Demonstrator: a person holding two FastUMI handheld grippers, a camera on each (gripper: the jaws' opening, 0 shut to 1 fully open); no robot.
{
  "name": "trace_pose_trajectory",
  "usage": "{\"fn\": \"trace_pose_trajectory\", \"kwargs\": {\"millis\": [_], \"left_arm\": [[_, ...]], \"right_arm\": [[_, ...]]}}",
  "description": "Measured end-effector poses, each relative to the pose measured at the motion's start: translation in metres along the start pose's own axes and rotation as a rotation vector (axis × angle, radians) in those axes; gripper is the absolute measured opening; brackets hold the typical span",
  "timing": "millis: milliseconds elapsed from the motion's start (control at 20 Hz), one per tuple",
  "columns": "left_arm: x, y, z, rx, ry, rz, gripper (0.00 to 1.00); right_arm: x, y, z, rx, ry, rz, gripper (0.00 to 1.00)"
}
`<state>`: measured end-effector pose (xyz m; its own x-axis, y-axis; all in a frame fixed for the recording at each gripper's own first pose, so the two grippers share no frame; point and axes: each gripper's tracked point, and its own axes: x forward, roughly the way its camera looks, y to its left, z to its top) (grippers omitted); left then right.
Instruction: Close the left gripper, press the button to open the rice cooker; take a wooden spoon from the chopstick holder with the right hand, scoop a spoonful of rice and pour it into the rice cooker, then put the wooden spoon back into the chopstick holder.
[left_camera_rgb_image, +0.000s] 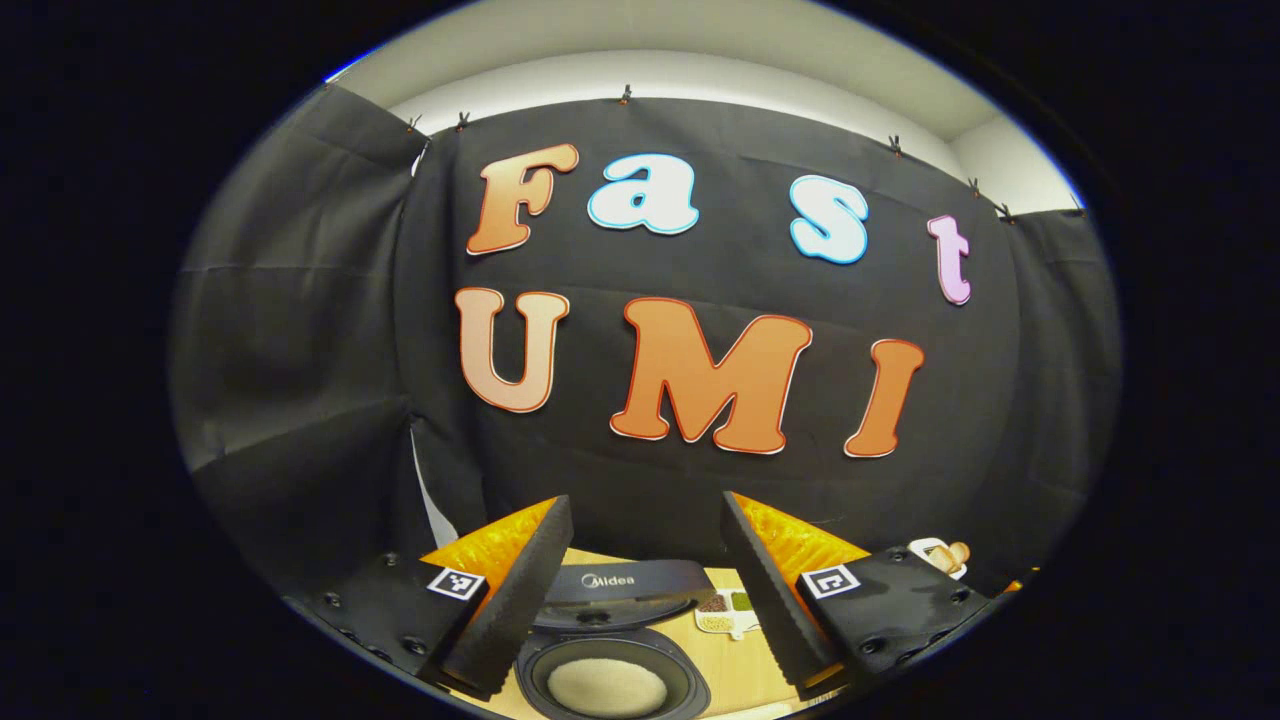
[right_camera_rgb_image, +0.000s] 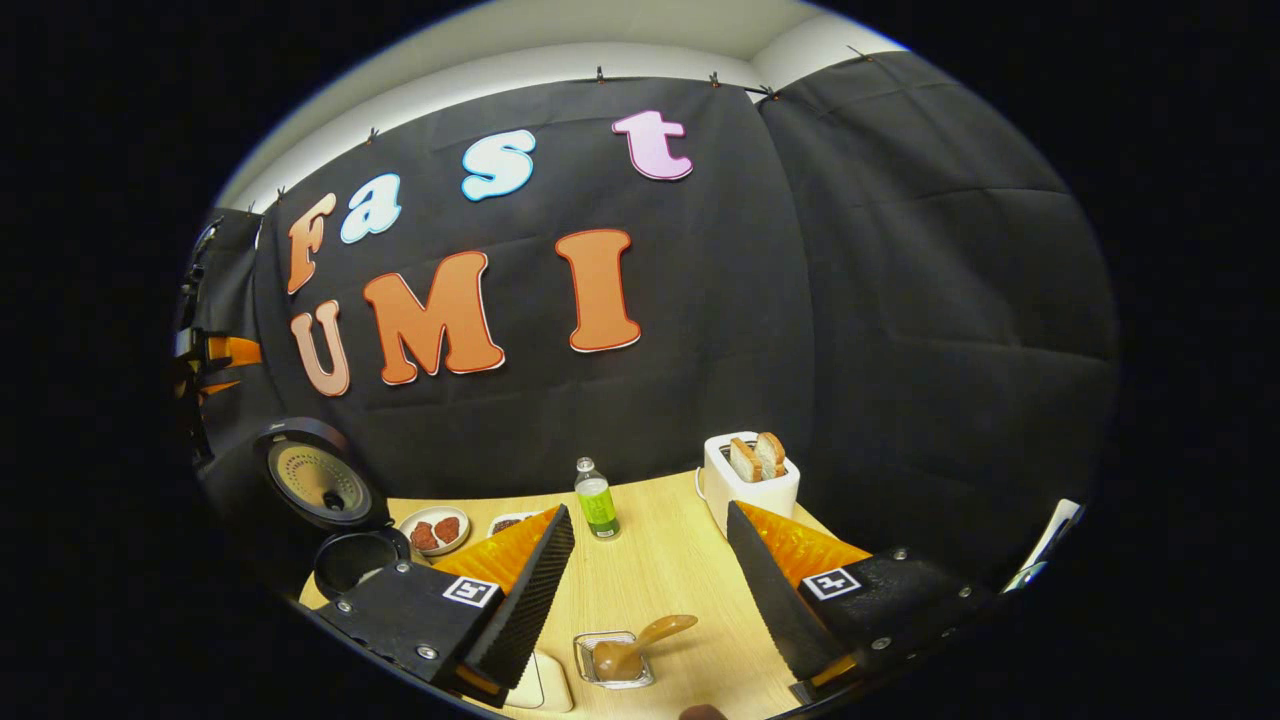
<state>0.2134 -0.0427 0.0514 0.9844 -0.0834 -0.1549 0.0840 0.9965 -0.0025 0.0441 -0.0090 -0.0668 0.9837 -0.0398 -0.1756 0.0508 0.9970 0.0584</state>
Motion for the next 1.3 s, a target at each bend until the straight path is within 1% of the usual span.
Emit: {"fn": "trace_pose_trajectory", "kwargs": {"millis": [100,150,300,500,550,600,650,700,750,800,850,950,1100,1300], "left_arm": [[0.022,0.002,-0.019,0.018,0.058,0.008,0.97],[0.031,0.001,-0.028,0.012,0.086,0.003,0.97],[0.052,0.012,-0.050,-0.002,0.144,0.028,0.97],[0.063,0.014,-0.080,0.009,0.204,0.034,0.97],[0.064,0.016,-0.084,0.022,0.208,0.044,0.99],[0.063,0.020,-0.091,0.038,0.224,0.056,0.98],[0.062,0.020,-0.092,0.047,0.216,0.055,0.97],[0.060,0.017,-0.092,0.039,0.220,0.053,1.00],[0.055,0.016,-0.095,0.034,0.230,0.049,0.98],[0.049,0.013,-0.098,0.033,0.226,0.044,0.98],[0.043,0.011,-0.101,0.037,0.229,0.040,1.00],[0.026,0.008,-0.109,0.037,0.243,0.037,0.99],[0.001,-0.001,-0.126,0.027,0.259,0.007,1.00],[-0.031,-0.010,-0.163,0.003,0.283,-0.030,1.00]], "right_arm": [[-0.003,-0.003,-0.001,0.005,0.004,-0.003,0.95],[-0.004,-0.005,-0.001,0.009,0.006,-0.006,0.95],[-0.006,-0.011,-0.002,0.008,0.003,-0.023,0.95],[-0.008,-0.015,-0.004,0.022,0.004,-0.028,0.95],[-0.009,-0.015,-0.004,0.030,0.003,-0.028,0.95],[-0.009,-0.014,-0.006,0.035,0.006,-0.025,0.95],[-0.010,-0.013,-0.007,0.040,0.010,-0.021,0.95],[-0.010,-0.011,-0.007,0.041,0.013,-0.018,0.95],[-0.011,-0.011,-0.007,0.037,0.011,-0.016,0.95],[-0.012,-0.011,-0.006,0.032,0.006,-0.015,0.95],[-0.012,-0.010,-0.004,0.029,0.000,-0.011,0.95],[-0.013,-0.009,-0.001,0.025,-0.006,-0.005,0.95],[-0.013,-0.009,0.006,0.022,-0.022,-0.001,0.95],[-0.012,-0.004,0.003,0.039,-0.008,0.022,0.95]]}}
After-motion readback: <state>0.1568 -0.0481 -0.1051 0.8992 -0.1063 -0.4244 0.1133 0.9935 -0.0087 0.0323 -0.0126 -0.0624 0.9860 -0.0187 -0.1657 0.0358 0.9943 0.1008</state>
